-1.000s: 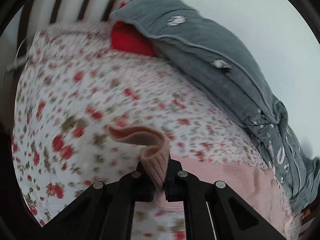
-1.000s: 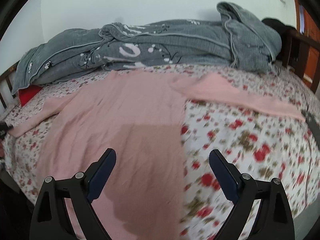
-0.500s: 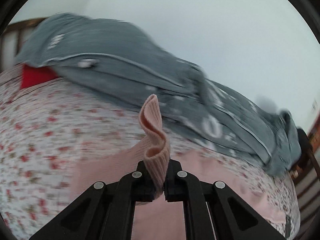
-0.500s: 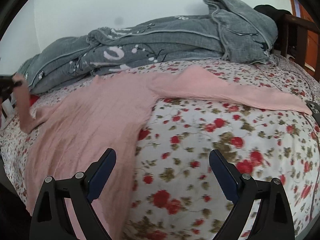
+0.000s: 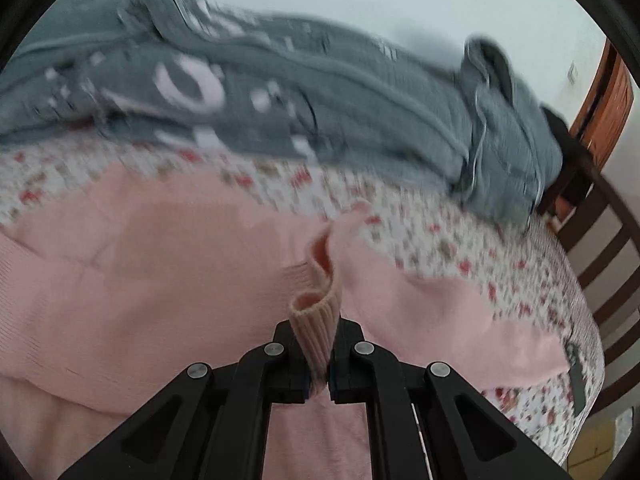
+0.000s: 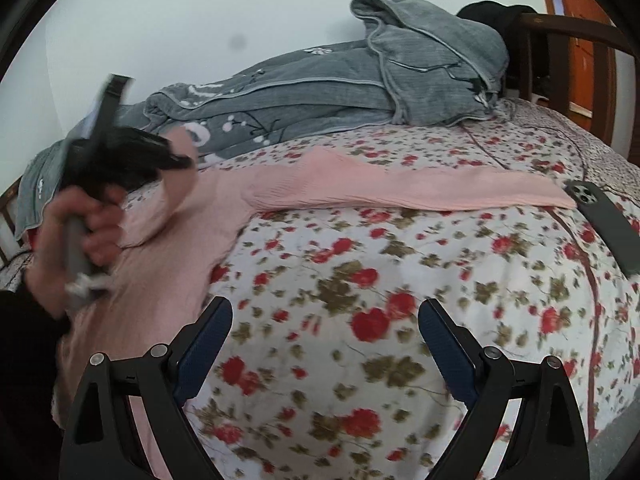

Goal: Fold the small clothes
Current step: 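Lay the sleeve across the sweater body and open the left gripper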

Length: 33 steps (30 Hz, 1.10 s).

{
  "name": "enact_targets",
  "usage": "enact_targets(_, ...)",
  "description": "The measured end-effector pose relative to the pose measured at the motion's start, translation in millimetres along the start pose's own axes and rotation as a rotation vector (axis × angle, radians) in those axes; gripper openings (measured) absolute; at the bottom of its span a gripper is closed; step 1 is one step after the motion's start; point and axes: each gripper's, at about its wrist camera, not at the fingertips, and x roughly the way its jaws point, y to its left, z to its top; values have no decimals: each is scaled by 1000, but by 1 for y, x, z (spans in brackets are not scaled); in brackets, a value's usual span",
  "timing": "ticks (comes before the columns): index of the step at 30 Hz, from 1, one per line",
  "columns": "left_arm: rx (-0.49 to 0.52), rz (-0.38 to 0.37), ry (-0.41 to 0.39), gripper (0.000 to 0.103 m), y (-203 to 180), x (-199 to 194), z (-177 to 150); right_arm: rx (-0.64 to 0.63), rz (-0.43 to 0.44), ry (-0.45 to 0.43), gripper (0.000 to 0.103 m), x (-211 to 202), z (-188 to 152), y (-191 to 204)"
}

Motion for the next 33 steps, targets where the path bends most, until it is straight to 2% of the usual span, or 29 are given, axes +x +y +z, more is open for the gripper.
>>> enact_targets(4, 38, -64, 56, 8, -1, 10, -17, -2, -11, 17, 94, 6, -2, -2)
enact_targets(6, 50, -136, 84, 18, 3, 2, -14, -7, -5, 23, 94, 12, 2, 1)
enact_targets(7, 58, -163, 87, 37, 7, -7, -12, -9, 0, 23, 94, 15, 3, 3)
enact_targets(8, 64, -172, 75, 64, 12, -16, -11, -12, 7, 19, 94, 19, 8, 7)
enact_targets(9, 68, -169, 40, 76, 19, -28, -8, -14, 14, 16, 94, 22, 11, 10)
enact_targets(10, 69, -157, -12, 83, 29, -42, -6, -14, 25, 11, 94, 25, 17, 16)
enact_targets(11, 70, -142, -69, 83, 44, -60, -5, -16, 37, 6, 94, 29, 22, 21)
enact_targets(13, 61, -92, -113, 83, 80, -84, -3, -22, 56, 0, 94, 38, 31, 32)
enact_targets(17, 19, 127, -159, 83, 154, -110, 2, -33, 83, 7, 94, 68, 56, 57)
enact_targets(18, 17, 162, -159, 83, 172, -114, 1, -26, 87, 10, 93, 76, 62, 62)
enact_targets(19, 15, 183, -156, 83, 189, -118, 0, -13, 98, 14, 90, 86, 70, 68)
enact_targets(21, 11, 214, -157, 83, 219, -124, -4, -2, 113, 23, 77, 99, 79, 75)
enact_targets(22, 5, 223, -165, 83, 233, -126, -6, 0, 106, 34, 74, 110, 84, 81)
enact_targets(24, -20, 211, -178, 83, 253, -122, -12, -6, 81, 57, 55, 127, 87, 87)
enact_targets(25, -43, 197, -171, 83, 262, -118, -16, -16, 66, 85, 49, 140, 86, 92)
enact_targets(26, -77, 182, -156, 83, 271, -110, -19, -29, 51, 102, 40, 148, 84, 95)
enact_targets(28, -138, 161, -103, 81, 286, -99, -16, -86, 0, 96, 37, 161, 72, 102)
enact_targets(33, -203, 98, -160, 80, 298, -103, -19, -85, 2, 87, 34, 159, 70, 100)
